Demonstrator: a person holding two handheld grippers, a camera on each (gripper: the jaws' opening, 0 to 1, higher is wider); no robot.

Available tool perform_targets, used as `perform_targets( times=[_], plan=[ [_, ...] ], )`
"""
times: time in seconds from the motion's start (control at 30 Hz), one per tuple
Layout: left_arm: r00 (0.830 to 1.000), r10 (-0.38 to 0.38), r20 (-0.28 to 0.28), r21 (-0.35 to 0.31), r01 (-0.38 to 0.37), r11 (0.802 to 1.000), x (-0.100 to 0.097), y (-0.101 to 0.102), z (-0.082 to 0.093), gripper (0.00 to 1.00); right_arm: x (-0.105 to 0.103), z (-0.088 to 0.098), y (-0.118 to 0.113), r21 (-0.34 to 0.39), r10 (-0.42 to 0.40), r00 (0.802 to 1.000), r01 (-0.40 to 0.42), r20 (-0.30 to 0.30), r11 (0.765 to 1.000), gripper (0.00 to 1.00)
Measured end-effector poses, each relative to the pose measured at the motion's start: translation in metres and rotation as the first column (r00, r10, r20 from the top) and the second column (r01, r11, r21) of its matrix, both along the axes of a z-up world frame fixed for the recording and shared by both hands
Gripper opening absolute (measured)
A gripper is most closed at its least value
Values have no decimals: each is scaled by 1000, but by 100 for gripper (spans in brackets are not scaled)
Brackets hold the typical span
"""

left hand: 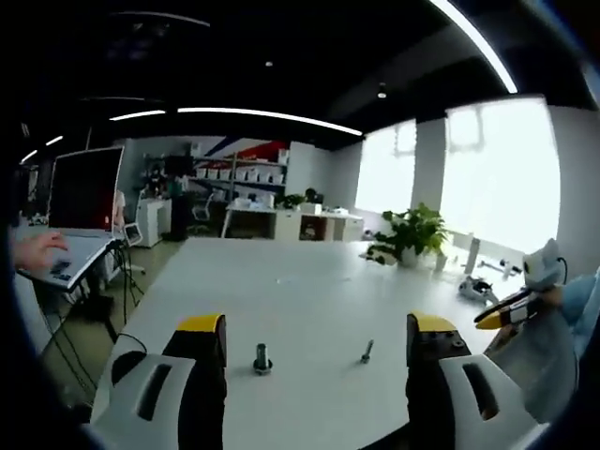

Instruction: Place the washer onto the threaded stud by aligning its center hole with the stud, sliding it down to the base, and recovering from edge contact or off-axis alignment until the washer reaches the visible bottom stop.

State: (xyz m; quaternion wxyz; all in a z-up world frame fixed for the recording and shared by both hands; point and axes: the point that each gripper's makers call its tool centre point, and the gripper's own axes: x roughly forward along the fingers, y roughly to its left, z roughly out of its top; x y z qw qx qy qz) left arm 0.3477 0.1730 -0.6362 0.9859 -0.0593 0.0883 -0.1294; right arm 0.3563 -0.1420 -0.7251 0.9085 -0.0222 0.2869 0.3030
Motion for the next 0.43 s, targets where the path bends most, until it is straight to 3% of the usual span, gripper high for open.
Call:
perform_targets(
  times=[0.13,0.43],
  plan=[
    [999,-6,-52,25,7,1000,-1,-5,-14,76,-1,-1,1,-6,9,1000,-9,-4,1000,17],
    [998,10,-62,41,-7,999,-2,-4,-20,70,-1,0,2,-2,8,1000,-8,-5,1000,17]
  ],
)
